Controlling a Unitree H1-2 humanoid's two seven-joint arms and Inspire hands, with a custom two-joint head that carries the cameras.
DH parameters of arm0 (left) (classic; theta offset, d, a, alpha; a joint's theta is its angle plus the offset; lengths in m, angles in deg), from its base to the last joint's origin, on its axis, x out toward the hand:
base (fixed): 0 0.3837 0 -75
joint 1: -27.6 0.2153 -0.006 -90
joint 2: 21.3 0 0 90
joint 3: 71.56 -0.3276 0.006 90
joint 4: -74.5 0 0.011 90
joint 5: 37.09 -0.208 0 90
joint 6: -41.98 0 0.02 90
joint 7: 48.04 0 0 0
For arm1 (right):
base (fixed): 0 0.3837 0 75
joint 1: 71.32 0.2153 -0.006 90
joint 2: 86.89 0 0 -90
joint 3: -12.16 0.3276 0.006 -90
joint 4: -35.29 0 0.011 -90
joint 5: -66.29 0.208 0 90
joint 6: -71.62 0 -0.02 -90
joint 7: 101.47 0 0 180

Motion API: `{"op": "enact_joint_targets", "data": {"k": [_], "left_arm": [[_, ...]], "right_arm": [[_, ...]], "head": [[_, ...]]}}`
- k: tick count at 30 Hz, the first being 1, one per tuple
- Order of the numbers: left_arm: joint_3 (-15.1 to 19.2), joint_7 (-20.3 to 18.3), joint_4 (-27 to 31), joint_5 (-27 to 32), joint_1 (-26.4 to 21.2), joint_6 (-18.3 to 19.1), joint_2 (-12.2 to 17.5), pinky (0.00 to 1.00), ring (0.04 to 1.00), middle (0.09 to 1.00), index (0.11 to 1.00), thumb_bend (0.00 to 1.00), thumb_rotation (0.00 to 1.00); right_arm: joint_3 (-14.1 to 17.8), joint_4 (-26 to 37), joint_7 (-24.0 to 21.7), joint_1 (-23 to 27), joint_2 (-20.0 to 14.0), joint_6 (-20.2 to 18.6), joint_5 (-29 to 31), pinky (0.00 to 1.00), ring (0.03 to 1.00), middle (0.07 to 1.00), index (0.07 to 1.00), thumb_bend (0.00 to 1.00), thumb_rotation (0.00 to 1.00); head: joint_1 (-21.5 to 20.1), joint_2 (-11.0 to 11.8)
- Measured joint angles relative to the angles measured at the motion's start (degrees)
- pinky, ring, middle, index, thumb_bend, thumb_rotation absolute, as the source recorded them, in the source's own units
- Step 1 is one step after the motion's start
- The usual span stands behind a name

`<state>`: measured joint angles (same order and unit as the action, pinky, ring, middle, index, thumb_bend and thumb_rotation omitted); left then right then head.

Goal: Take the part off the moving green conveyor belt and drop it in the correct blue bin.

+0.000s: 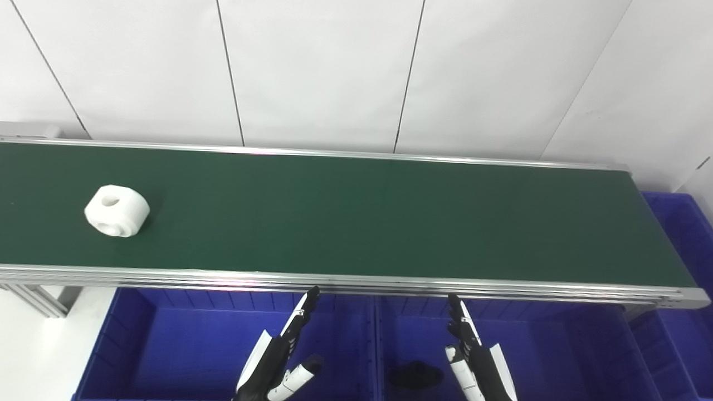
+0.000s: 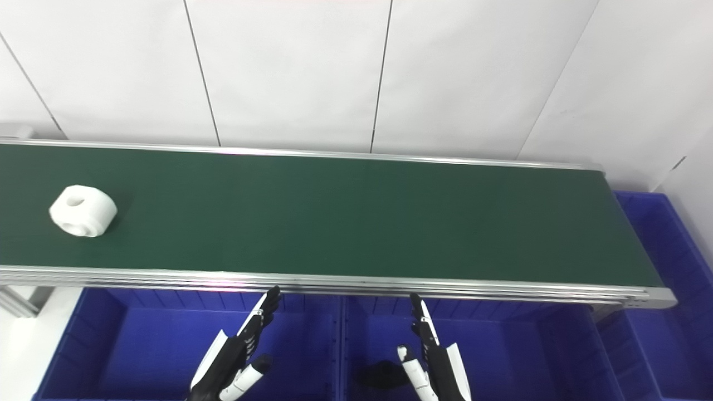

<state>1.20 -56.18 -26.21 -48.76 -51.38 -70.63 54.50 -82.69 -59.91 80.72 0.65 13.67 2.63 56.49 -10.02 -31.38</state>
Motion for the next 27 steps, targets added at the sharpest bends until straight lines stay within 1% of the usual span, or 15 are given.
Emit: {"op": "enact_joint_targets", "data": {"k": [1,3,4,5,6,7,9,11,12,13,17,20,27], "left_arm": [[-0.01,0.15,-0.02,-0.02,0.00,-0.03,-0.02,1.00,1.000,1.000,1.000,0.64,0.92],[-0.01,0.33,-0.21,-0.02,-0.12,-0.50,-0.06,0.99,1.000,1.000,1.000,0.65,0.91],[-0.03,0.49,-0.50,-0.02,-0.20,-1.05,-0.10,0.99,1.000,1.000,1.000,0.65,0.90],[-0.09,0.64,-0.80,-0.01,-0.28,-1.39,-0.16,0.97,1.000,1.000,1.000,0.67,0.89],[-0.17,0.69,-1.16,0.01,-0.36,-1.44,-0.22,0.96,0.997,1.000,1.000,0.67,0.88],[-0.23,0.77,-1.72,0.02,-0.40,-1.53,-0.30,0.95,0.993,1.000,0.998,0.67,0.87],[-0.46,1.04,-2.45,-0.12,-0.33,-1.56,-0.38,0.93,0.985,1.000,0.991,0.67,0.85],[-0.70,1.57,-2.50,-0.41,-0.31,-1.59,-0.38,0.91,0.972,0.993,0.980,0.66,0.81],[-0.83,1.86,-2.57,-0.41,-0.38,-1.64,-0.37,0.91,0.968,0.990,0.977,0.66,0.80],[-1.07,2.26,-2.79,-0.40,-0.51,-1.76,-0.36,0.91,0.966,0.988,0.975,0.66,0.79],[-1.94,2.84,-4.15,-0.20,-0.91,-1.89,-0.33,0.88,0.956,0.982,0.966,0.65,0.75],[-2.58,3.38,-4.34,-0.15,-1.07,-1.89,-0.19,0.86,0.944,0.971,0.955,0.67,0.72],[-4.03,5.73,-5.44,-0.10,-2.29,-1.90,0.01,0.85,0.939,0.964,0.944,0.68,0.70]], "right_arm": [[0.02,-0.01,0.01,0.00,-0.01,0.01,-0.07,0.95,0.999,1.000,1.000,0.76,0.98],[0.06,-0.31,0.01,0.04,-0.11,0.31,-0.06,0.95,0.999,1.000,1.000,0.77,0.97],[0.10,-0.68,0.00,0.06,-0.22,0.89,-0.01,0.95,0.999,1.000,1.000,0.77,0.96],[0.17,-1.09,0.00,0.07,-0.35,1.40,0.15,0.96,0.998,1.000,1.000,0.77,0.96],[0.27,-1.48,0.00,0.07,-0.48,1.74,0.34,0.96,0.999,1.000,1.000,0.77,0.96],[0.38,-2.06,-0.01,0.06,-0.64,2.01,0.59,0.97,1.000,1.000,1.000,0.77,0.96],[0.47,-2.87,-0.03,0.05,-0.98,2.06,1.17,0.98,1.000,1.000,1.000,0.76,0.97],[0.47,-3.22,-0.03,-0.11,-1.31,2.18,1.55,0.99,1.000,1.000,1.000,0.73,0.98],[0.46,-3.57,-0.03,-0.07,-1.47,2.26,1.65,0.99,1.000,1.000,1.000,0.72,0.99],[0.46,-3.97,-0.03,-0.01,-1.58,2.32,1.79,0.99,1.000,1.000,1.000,0.71,0.99],[0.44,-4.44,-0.11,0.05,-1.84,2.33,2.49,1.00,1.000,1.000,1.000,0.68,1.00],[0.48,-4.47,-0.13,0.08,-1.90,2.33,2.44,1.00,1.000,1.000,1.000,0.68,1.00],[0.49,-4.91,-0.14,0.26,-1.84,2.33,2.69,1.00,1.000,1.000,1.000,0.68,1.00]], "head": [[0.17,0.00],[4.37,2.10],[4.74,2.28],[6.66,3.68],[6.68,3.69],[8.16,5.00],[8.17,5.01],[11.32,7.28],[11.34,7.29],[12.38,7.99],[12.83,8.44],[12.92,9.40],[12.83,9.49]]}}
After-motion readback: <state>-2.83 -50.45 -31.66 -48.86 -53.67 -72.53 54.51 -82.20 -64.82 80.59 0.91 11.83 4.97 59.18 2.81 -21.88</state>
